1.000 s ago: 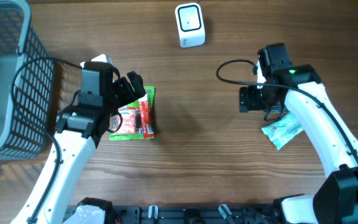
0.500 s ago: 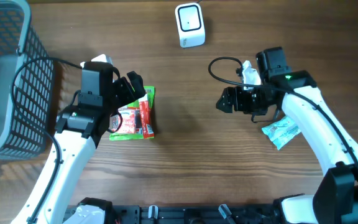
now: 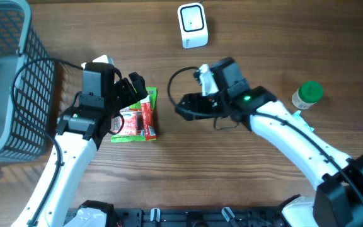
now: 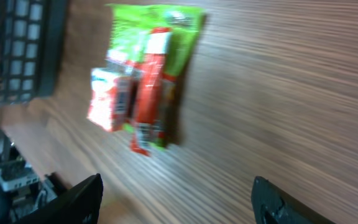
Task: Scan the item barcode
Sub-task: 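Open the right gripper and raise it away from the pack, then move the right gripper over the item cluster and grasp a red stick pack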
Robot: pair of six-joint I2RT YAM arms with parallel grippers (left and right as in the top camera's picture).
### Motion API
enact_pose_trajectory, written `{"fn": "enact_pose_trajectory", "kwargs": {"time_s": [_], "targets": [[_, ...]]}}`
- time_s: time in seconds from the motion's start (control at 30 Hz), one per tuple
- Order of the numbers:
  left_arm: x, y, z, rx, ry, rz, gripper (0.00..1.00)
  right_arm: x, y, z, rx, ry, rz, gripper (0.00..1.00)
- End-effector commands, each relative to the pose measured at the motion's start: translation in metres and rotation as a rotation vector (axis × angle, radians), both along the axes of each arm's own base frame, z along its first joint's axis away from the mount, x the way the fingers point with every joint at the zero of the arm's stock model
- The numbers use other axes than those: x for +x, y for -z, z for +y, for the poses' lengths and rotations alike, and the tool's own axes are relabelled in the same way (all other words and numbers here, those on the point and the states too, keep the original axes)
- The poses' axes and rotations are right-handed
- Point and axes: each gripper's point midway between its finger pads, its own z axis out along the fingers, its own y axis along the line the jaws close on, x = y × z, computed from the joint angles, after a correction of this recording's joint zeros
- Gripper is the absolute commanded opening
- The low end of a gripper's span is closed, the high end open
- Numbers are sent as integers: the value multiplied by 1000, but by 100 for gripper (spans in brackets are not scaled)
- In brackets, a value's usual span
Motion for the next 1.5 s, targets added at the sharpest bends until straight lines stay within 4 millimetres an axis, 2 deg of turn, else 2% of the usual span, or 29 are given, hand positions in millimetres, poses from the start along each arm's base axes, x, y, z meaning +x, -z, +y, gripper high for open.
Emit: {"fn": "enact_pose_trajectory", "kwargs": {"time_s": [0.0, 0.1, 0.3, 0.4, 0.5, 0.53, 0.67, 0.83, 1.0, 1.1, 1.23, 1.47], "targets": [[1, -1, 3, 16, 1, -8, 100, -3, 16, 21, -5, 24, 29, 78], [1, -1, 3, 16, 1, -8, 100, -6, 18, 34, 8, -6, 9, 80], [9, -9, 5, 22, -12, -54, 100, -8, 29, 37, -9, -10, 29, 80], [7, -4, 21, 66, -65, -33, 100, -7, 34, 39, -12, -13, 35, 80], [1, 3, 44, 76, -125, 15, 100, -8, 41, 42, -16, -19, 40, 75], [-2, 6, 62, 74, -179, 35, 100, -7, 43, 47, -11, -28, 33, 70], [-4, 8, 88, 73, -258, 51, 100, 0, 48, 67, 29, -57, -21, 63], [-7, 10, 104, 73, -302, 62, 100, 4, 55, 95, 79, -92, -89, 59], [-7, 10, 104, 73, -303, 61, 100, 18, 70, 113, 66, -64, -195, 56], [-7, 10, 104, 73, -303, 61, 100, 29, 68, 116, 68, -42, -254, 53], [-7, 10, 104, 73, -303, 61, 100, 42, 49, 123, 100, -28, -292, 47], [-7, 10, 104, 73, -303, 61, 100, 55, 26, 129, 65, -35, -305, 46]]}}
